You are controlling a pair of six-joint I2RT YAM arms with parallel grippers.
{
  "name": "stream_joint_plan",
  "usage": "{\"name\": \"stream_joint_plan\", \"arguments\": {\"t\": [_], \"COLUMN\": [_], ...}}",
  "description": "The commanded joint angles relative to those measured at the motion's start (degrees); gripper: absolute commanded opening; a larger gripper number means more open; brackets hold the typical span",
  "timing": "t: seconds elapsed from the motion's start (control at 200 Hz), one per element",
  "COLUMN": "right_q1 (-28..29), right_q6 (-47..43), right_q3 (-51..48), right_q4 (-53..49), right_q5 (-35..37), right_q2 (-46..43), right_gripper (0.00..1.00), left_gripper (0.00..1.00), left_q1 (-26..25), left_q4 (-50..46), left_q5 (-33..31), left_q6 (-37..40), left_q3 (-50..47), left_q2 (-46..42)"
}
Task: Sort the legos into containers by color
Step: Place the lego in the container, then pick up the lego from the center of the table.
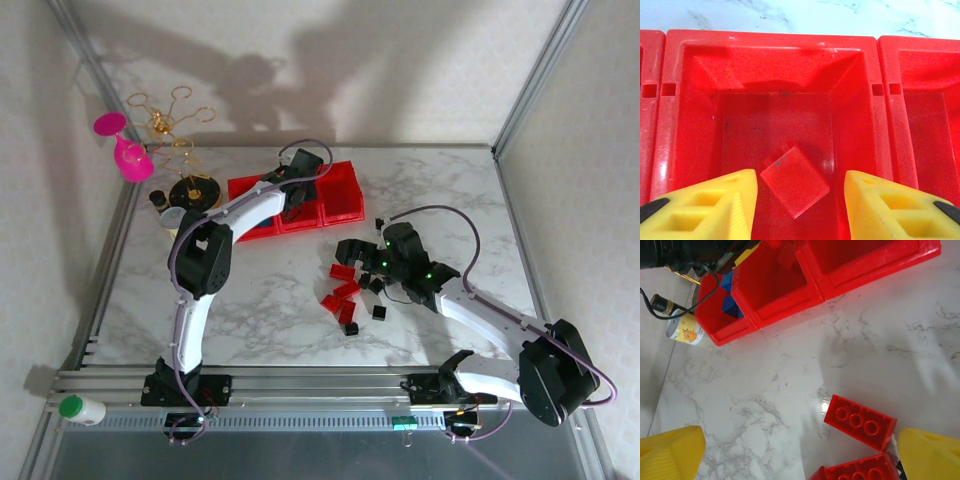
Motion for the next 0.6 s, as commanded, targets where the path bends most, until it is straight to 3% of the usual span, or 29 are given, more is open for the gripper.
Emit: {"name": "stream_joint_plan", "arguments": {"t": [0.0,0.285,0.596], "right_q1": [-0.55,-1.33,-1.59], "right_q6": [-1.15,-1.19,0.02], "right_q3": [2.06,-0.96,-5.62], "right_q4": [-0.77,-5.81,-14.3], "right_q5": [1.38,2.68,3.42], "right_q2": [-0.83,-6.54,-14.11], "right_gripper": [0.99,0.99,0.99], "left_gripper": [0.49,0.52,0.54], "left_q1": [-0.2,-4.42,-17.05], "left_q4": [-0.8,3.33,3.29], "left_q5": [1.67,5.58,7.74], "left_q6": [0.93,-0.25,0.0], "left_q3": [-1.24,-19.2,-30.69], "left_q2": [-6.5,-22.14,-29.48]}}
